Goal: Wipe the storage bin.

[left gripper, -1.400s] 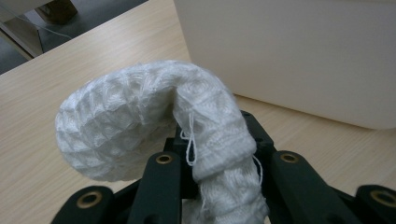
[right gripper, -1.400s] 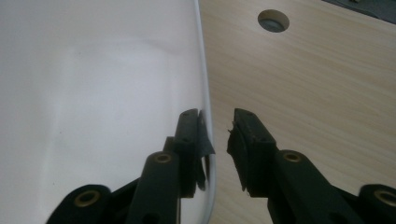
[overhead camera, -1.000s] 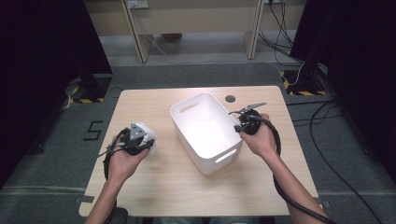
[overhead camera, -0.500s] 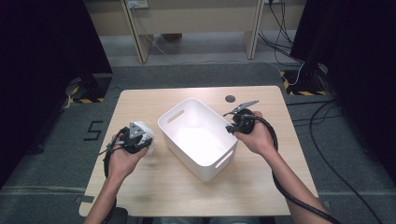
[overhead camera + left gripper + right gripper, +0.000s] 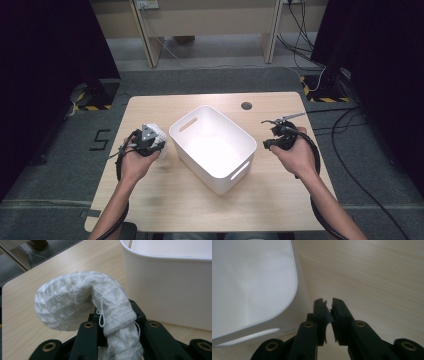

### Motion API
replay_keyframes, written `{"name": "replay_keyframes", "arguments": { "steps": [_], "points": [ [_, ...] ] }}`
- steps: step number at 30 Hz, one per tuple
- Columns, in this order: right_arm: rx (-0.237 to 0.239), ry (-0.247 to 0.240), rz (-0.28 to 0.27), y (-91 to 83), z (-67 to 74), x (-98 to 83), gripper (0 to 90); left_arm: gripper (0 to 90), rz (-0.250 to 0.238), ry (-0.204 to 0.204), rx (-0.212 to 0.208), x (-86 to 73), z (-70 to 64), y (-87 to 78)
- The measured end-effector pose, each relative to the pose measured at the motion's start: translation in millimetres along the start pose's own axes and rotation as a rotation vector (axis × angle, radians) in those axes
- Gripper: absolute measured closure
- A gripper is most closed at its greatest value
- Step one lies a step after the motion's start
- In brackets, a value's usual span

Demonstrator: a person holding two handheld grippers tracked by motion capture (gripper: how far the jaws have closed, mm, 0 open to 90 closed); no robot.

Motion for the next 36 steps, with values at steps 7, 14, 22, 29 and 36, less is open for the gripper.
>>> {"name": "replay_keyframes", "arguments": {
  "steps": [7, 14, 22, 29, 36],
  "points": [
    [0.035, -0.055, 0.059, 5.7, 18.4, -16.0, 84.5, 74.2, -0.011, 0.025, -0.013, 4.2, -2.5, 9.5],
    [0.063, -0.112, 0.064, 14.7, 31.3, -19.3, 84.4, 74.9, -0.053, 0.090, -0.070, 7.3, -10.6, 10.7],
    [0.019, -0.102, 0.069, 25.1, 19.1, -7.4, 84.1, 75.7, -0.088, 0.087, -0.078, 5.9, -13.7, 9.2],
    [-0.128, -0.014, 0.044, 38.0, -7.3, 24.6, 79.4, 75.7, -0.085, 0.120, -0.096, 6.9, -28.7, 3.8],
    [-0.164, 0.222, -0.002, 31.0, -33.4, 30.5, 67.9, 75.6, -0.093, 0.108, -0.062, 0.6, -43.5, -9.1]
  ]
}}
Point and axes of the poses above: each handheld gripper's, and its own axes: y roughly forward along the jaws, x roughly out of its top, z roughly to its left, the point moved 3 cm from there along y, roughly forward along the jaws, and after that the axes turned 7 degrees about x, right-handed, at the moved point
